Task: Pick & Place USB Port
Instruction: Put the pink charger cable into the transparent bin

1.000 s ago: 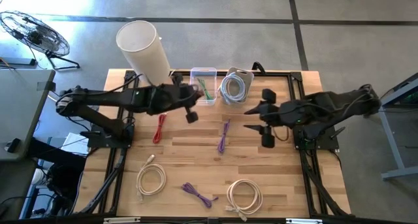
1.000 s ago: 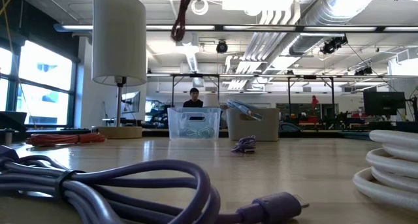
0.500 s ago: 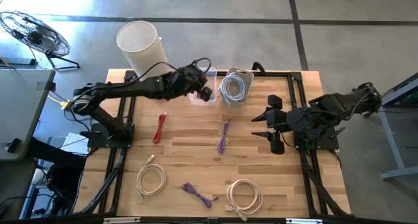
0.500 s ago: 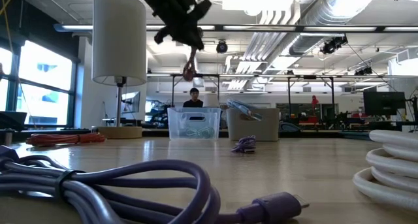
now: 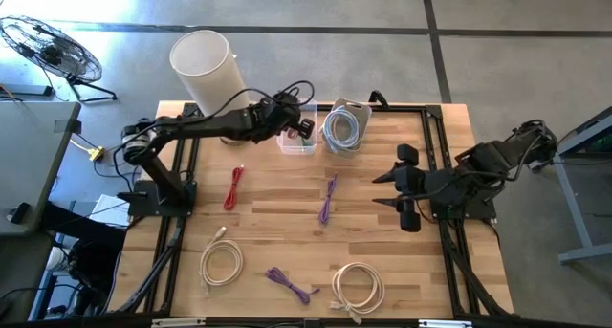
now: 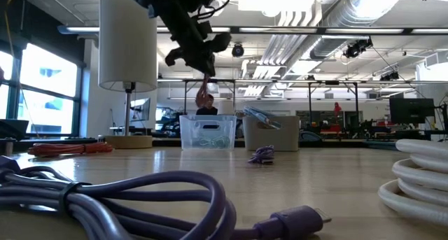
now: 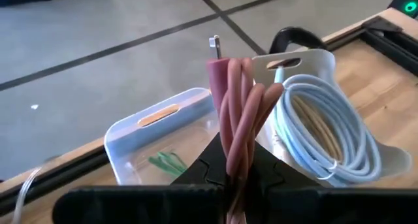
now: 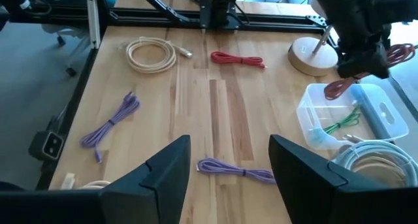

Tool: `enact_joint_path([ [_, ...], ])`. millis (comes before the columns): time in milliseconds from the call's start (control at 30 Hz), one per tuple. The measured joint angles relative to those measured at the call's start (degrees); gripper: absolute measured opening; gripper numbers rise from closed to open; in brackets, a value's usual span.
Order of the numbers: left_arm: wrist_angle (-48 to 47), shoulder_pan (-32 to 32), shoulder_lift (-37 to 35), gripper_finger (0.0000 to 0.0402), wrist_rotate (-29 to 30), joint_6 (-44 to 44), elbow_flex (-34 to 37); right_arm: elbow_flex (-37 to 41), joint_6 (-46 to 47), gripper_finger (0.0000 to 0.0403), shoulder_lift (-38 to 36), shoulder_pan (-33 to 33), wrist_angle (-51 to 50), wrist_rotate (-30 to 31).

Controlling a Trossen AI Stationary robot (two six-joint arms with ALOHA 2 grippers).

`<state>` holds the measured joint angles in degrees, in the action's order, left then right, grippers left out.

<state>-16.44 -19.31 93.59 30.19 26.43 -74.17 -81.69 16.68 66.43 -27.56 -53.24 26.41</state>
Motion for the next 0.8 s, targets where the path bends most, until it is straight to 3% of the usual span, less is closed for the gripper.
enact_joint_path([
  [400,0.1,-1.1,5.7,0.001,-3.0,1.5,0.0,0.0,1.0,0.0199,0.0,-0.7,-1.1,0.2],
  [800,-0.5,-3.3,5.9,0.001,-3.9,0.3,0.0,0.0,1.5,0.0199,0.0,-0.7,-1.9,0.1],
])
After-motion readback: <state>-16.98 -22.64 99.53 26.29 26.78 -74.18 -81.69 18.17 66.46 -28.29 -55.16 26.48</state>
